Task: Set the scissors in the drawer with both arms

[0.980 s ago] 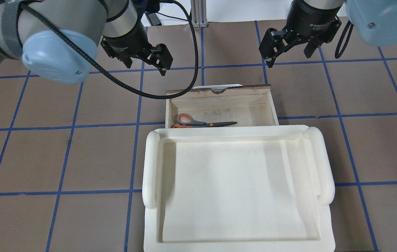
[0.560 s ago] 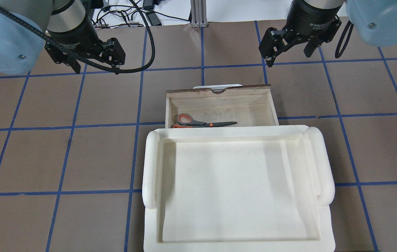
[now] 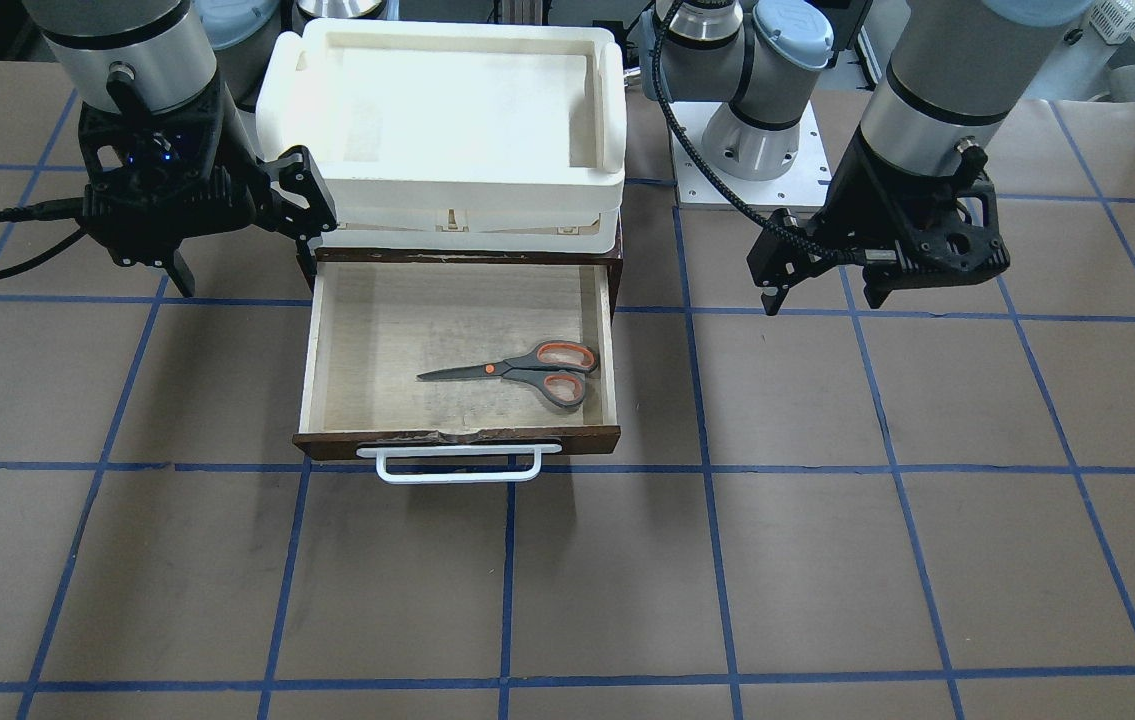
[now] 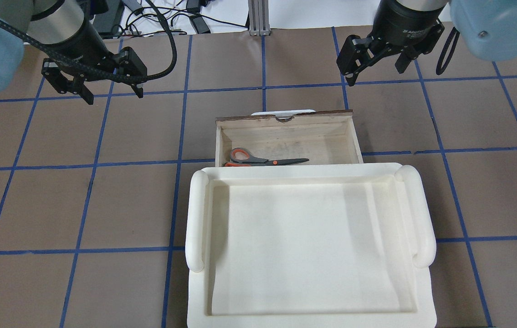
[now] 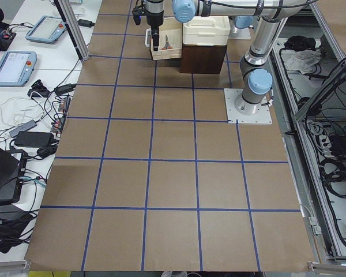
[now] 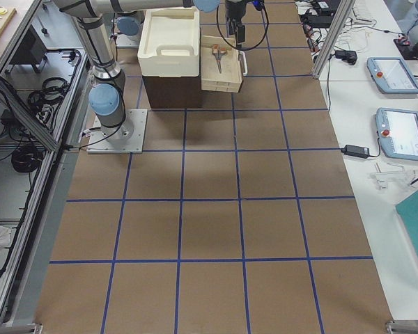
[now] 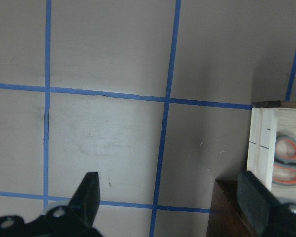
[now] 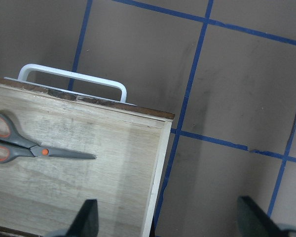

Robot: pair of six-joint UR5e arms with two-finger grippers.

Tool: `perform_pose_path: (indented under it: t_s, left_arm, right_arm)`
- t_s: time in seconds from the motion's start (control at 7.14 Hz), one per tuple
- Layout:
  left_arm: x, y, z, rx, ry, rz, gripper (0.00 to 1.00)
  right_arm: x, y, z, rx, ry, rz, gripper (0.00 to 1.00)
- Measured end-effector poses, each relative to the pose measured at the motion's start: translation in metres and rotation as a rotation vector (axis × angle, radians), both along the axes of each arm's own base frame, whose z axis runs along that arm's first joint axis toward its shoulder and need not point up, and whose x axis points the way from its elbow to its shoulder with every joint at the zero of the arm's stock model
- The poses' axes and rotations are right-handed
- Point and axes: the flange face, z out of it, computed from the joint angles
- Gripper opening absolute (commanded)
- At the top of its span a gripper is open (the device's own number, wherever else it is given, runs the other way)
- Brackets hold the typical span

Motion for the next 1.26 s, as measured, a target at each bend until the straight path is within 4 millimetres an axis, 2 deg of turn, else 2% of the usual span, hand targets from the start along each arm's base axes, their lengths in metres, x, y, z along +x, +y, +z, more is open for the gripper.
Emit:
perform_pose_path:
  t_s: [0.42, 1.26]
  left_arm:
    - [0.0006, 0.0079, 0.0029, -0.005, 0.031, 0.003, 1.00]
    - [0.0017, 0.0113, 0.0022, -0.005, 0.030, 0.006, 1.00]
  right_arm:
    - [-0.0001, -0.0002, -0.0007, 0.001, 0.000, 0.000, 1.00]
    - [-0.0009, -0.0008, -0.0001, -0.004, 0.005, -0.005, 1.00]
